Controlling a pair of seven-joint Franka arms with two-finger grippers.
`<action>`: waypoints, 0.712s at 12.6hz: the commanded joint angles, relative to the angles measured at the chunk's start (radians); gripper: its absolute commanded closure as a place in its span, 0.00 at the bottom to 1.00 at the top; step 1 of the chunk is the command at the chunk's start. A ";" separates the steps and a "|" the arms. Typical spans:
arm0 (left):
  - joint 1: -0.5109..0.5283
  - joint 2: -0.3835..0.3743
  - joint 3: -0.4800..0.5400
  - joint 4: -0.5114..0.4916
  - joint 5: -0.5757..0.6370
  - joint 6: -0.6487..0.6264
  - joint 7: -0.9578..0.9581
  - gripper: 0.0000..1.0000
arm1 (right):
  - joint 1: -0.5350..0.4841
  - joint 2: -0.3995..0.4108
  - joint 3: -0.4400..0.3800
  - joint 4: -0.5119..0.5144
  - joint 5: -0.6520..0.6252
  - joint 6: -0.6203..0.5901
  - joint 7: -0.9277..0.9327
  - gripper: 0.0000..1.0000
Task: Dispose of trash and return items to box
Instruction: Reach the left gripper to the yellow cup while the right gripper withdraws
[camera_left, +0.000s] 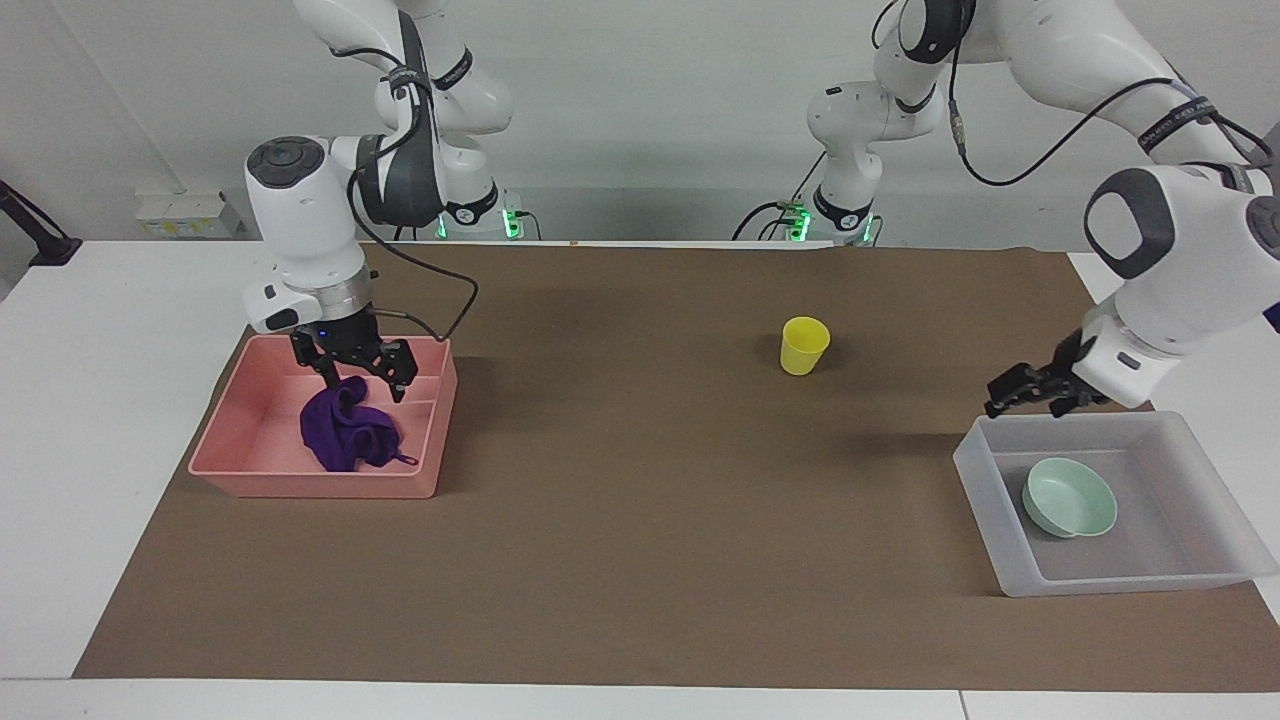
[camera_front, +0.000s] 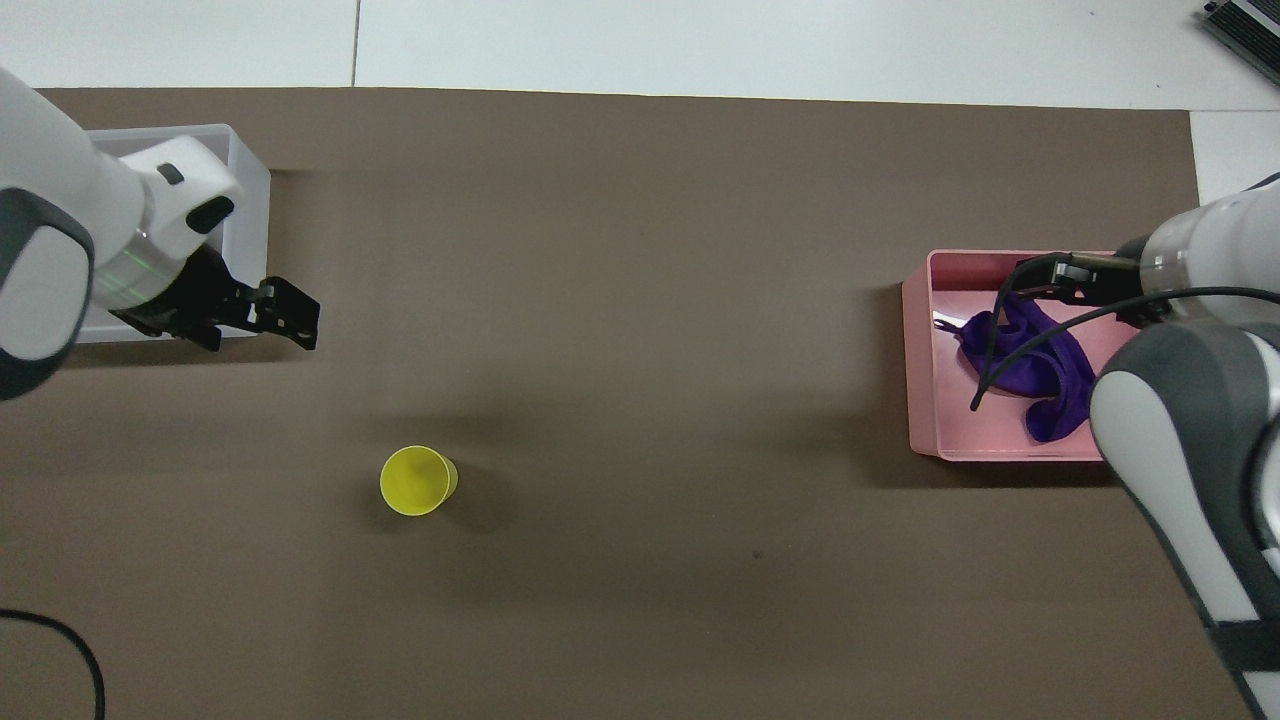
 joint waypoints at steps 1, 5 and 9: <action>-0.086 -0.185 0.014 -0.386 -0.010 0.259 0.002 0.00 | -0.021 -0.039 -0.001 0.055 0.046 -0.105 -0.047 0.00; -0.163 -0.164 0.014 -0.587 -0.010 0.460 0.006 0.18 | -0.035 -0.050 -0.009 0.174 0.064 -0.282 -0.108 0.00; -0.161 -0.140 0.014 -0.585 -0.010 0.468 -0.001 0.91 | -0.033 -0.075 -0.032 0.190 0.066 -0.344 -0.108 0.00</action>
